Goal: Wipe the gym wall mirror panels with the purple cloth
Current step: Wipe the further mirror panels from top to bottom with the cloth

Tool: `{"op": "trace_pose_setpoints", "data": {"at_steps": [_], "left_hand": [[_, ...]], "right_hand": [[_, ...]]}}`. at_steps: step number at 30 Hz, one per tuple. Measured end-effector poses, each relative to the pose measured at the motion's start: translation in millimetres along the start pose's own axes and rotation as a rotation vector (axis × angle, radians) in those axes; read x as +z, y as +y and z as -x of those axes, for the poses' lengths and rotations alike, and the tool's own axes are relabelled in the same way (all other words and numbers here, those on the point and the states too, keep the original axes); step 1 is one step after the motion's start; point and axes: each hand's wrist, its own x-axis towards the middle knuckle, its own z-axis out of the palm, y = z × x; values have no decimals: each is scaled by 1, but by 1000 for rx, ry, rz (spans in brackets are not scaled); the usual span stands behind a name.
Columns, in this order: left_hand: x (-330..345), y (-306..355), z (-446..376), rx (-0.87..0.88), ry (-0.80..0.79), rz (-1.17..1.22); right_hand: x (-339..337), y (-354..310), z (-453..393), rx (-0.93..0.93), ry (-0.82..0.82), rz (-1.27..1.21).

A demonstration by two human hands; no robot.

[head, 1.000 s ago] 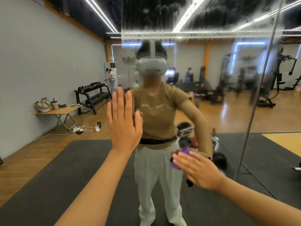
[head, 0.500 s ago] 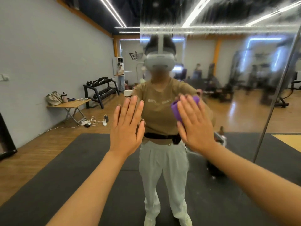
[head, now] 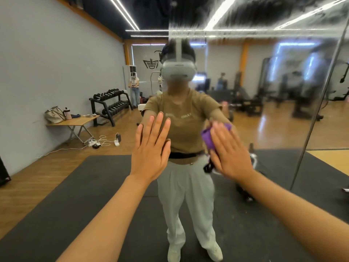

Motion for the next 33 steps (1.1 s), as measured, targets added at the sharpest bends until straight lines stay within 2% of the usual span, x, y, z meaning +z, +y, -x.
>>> {"op": "trace_pose_setpoints", "data": {"at_steps": [5,9,12,16,19,22,24,26,29,33], "left_hand": [[-3,-1,1,2,-18,27],[-2,-8,11,11,-32,26],[-1,-13,21,32,-42,10],[-3,-16,21,35,-50,-2],[-1,-17,21,51,-47,-17],[1,-18,21,53,-36,-35],[3,-17,22,52,-25,-47],[3,-16,21,54,-20,-50],[1,-17,22,56,-18,-40],[1,-16,21,46,-20,-34]], "right_hand": [[-11,26,-91,227,137,54],[-3,1,-84,340,159,22],[14,-31,-30,136,45,-35],[35,-70,89,-306,-279,93],[38,-76,135,-408,-413,204],[32,-62,111,-464,-388,180],[24,-53,63,-334,-276,74],[15,-39,-1,-118,-108,-25],[-2,-3,-85,141,74,-2],[-6,20,-114,250,159,31]]}}
